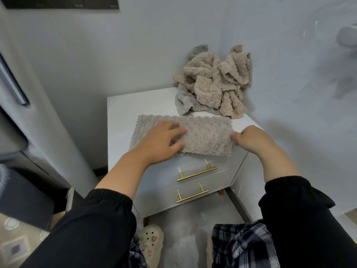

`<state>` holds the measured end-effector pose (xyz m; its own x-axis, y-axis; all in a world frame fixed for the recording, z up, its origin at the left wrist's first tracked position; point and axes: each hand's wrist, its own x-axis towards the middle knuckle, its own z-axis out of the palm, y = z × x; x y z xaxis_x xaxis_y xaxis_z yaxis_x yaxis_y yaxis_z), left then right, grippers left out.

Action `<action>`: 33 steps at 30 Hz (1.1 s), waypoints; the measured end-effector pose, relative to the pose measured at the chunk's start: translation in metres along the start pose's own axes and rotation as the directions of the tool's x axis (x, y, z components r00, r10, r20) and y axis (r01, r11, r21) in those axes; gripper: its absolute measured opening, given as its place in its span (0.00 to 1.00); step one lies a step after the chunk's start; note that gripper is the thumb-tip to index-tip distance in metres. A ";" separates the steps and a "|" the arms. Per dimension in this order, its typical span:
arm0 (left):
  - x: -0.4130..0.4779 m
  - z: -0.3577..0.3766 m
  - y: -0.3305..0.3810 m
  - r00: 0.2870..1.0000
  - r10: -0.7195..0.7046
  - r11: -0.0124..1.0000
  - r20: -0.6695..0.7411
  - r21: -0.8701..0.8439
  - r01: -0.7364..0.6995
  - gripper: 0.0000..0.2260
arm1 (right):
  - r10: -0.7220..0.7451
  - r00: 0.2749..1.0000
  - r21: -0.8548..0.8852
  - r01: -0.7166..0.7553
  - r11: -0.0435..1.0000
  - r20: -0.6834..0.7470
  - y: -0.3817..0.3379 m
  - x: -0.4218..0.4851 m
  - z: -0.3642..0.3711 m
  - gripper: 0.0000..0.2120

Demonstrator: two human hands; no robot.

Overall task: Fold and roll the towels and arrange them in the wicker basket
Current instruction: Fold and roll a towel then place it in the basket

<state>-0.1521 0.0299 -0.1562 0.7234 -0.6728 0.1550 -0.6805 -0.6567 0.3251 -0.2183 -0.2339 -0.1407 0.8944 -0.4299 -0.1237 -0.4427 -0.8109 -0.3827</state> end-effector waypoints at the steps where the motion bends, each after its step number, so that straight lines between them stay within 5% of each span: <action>1: 0.000 0.006 0.002 0.998 0.000 0.997 0.066 0.078 -0.005 0.28 | 0.048 0.998 0.056 -0.050 0.997 0.038 0.002 0.001 0.000 0.21; 7: 0.005 0.022 0.007 0.985 -0.080 0.966 0.154 0.257 0.038 0.28 | 0.103 0.914 0.459 -0.291 0.839 0.392 0.005 -0.005 0.003 0.21; 14: 0.009 0.019 0.016 0.993 -0.079 0.957 0.092 0.286 0.050 0.27 | 0.079 0.966 0.820 -0.253 0.514 0.248 0.001 -0.002 -0.002 0.10; 16: 0.012 0.007 0.026 1.000 -0.019 0.988 -0.006 0.153 0.020 0.21 | 0.076 0.984 0.901 -0.177 0.397 0.160 -0.008 -0.003 -0.005 0.05; 18: 0.012 -0.002 0.038 0.997 -0.038 0.985 -0.070 -0.168 0.025 0.18 | 0.051 0.996 0.943 -0.079 0.323 0.066 -0.016 -0.007 -0.010 0.06; 23: 0.011 -0.004 0.043 0.932 -0.279 0.792 -0.231 -0.604 0.087 0.11 | -0.172 0.985 0.980 0.063 0.188 -0.030 -0.033 -0.028 -0.028 0.06; 27: 0.017 -0.004 0.030 0.974 -0.221 0.383 0.051 -0.914 0.134 0.43 | -0.290 0.954 0.954 0.161 0.254 -0.084 -0.045 -0.043 -0.029 0.02; 30: 0.015 0.003 0.034 0.979 -0.163 0.228 0.119 -0.961 0.155 0.35 | -0.273 0.951 0.922 0.231 0.311 -0.146 -0.050 -0.042 -0.024 0.06; 33: 0.016 0.005 0.041 0.952 -0.282 0.149 0.117 -0.975 0.164 0.21 | -0.223 0.955 0.892 0.267 0.365 -0.194 -0.049 -0.038 -0.019 0.09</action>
<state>-0.1690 -0.0092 -0.1451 0.8669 -0.4956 -0.0533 0.1310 0.1235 0.9837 -0.2313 -0.1854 -0.0995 0.9407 -0.3066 0.1450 0.1340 -0.0566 -0.9894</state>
